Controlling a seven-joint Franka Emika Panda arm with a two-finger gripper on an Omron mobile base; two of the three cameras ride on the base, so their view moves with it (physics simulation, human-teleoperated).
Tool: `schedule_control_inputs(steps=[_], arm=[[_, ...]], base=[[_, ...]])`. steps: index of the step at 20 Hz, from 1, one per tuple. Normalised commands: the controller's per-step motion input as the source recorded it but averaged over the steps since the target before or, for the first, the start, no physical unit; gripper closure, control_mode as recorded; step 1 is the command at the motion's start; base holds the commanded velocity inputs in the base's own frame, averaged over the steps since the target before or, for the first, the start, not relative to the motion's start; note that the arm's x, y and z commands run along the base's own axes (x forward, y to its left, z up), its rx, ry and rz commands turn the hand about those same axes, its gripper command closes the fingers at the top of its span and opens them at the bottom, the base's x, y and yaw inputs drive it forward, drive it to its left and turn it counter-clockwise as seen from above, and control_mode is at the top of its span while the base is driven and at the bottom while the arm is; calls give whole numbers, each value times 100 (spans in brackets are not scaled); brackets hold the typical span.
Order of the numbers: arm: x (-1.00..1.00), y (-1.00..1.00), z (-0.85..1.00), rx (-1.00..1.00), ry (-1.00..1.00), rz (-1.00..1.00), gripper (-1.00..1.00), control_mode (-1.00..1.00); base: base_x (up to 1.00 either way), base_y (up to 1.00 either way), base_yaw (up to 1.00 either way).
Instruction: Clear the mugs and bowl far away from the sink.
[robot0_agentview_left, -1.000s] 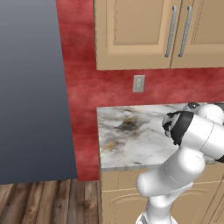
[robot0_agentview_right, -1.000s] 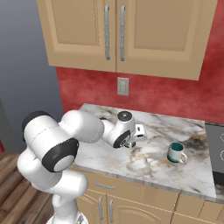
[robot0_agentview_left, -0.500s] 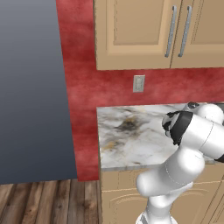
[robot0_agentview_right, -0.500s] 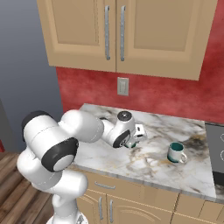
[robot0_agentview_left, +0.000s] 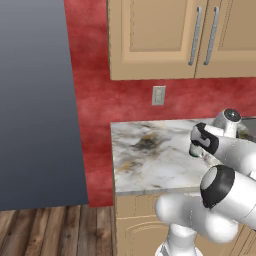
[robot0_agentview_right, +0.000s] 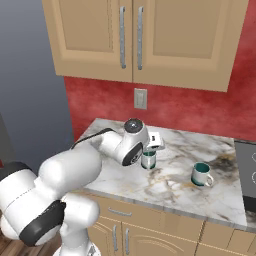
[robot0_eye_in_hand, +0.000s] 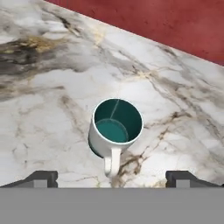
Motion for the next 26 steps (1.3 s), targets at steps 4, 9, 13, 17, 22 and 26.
schedule_control_inputs(steps=[4, 9, 13, 17, 22, 26], arm=[[-16, 29, 100, -3, -28, -17, -100, -100], [-38, 56, 96, -9, -23, -12, -100, -100], [-59, 44, 57, -9, -17, -21, -100, -100], [0, 0, 0, 0, 0, 0, -100, 100], [0, 0, 0, 0, 0, 0, -100, 100], [0, 0, 0, 0, 0, 0, -100, 100]], base=[[0, 0, 0], [0, 0, 0], [0, 0, 0], [-96, 5, -62], [-69, 15, -88], [-43, 12, -97]])
